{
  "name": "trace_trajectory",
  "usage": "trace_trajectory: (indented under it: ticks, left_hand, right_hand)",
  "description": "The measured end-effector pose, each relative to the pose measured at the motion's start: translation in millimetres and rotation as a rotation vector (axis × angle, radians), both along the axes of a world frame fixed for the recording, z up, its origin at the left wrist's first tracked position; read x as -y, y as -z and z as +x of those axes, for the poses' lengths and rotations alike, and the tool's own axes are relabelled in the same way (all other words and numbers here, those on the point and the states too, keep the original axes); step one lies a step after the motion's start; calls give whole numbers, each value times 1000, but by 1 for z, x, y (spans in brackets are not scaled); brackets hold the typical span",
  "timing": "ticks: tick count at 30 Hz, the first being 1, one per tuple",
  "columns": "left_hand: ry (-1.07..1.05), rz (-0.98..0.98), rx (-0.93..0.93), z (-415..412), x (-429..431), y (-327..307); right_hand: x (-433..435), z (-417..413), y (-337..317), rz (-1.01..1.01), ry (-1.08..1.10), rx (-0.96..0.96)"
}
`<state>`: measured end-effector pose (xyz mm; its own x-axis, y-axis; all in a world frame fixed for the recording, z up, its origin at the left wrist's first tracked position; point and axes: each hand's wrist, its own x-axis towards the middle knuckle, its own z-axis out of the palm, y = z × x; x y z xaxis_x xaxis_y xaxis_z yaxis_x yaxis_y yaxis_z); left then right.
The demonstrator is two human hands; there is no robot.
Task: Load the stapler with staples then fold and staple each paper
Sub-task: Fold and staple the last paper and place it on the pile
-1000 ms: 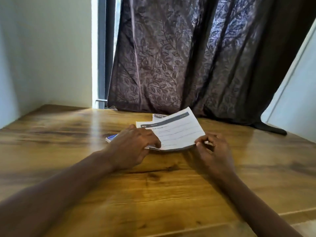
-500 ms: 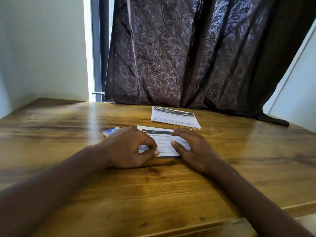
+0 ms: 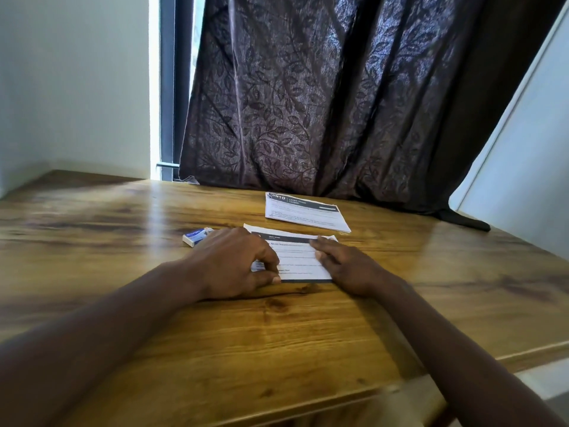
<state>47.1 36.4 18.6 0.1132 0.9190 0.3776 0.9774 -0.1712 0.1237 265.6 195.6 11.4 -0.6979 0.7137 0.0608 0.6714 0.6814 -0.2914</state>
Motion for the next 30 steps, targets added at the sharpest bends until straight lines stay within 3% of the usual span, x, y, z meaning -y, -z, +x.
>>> trace_trajectory:
  ticks: [6, 10, 15, 24, 30]
  left_hand:
    - [15, 5, 48, 0, 1, 1]
    - [27, 16, 39, 0, 2, 3]
    - [29, 17, 33, 0, 2, 3]
    - [28, -6, 69, -2, 0, 3]
    - [35, -30, 69, 0, 3, 0]
  right_hand:
    - [29, 31, -3, 252, 155, -171]
    - [60, 12, -4, -27, 199, -401]
    - [62, 5, -10, -117, 255, -356]
    - [31, 43, -17, 37, 424, -231]
    - [13, 66, -21, 23, 532, -195]
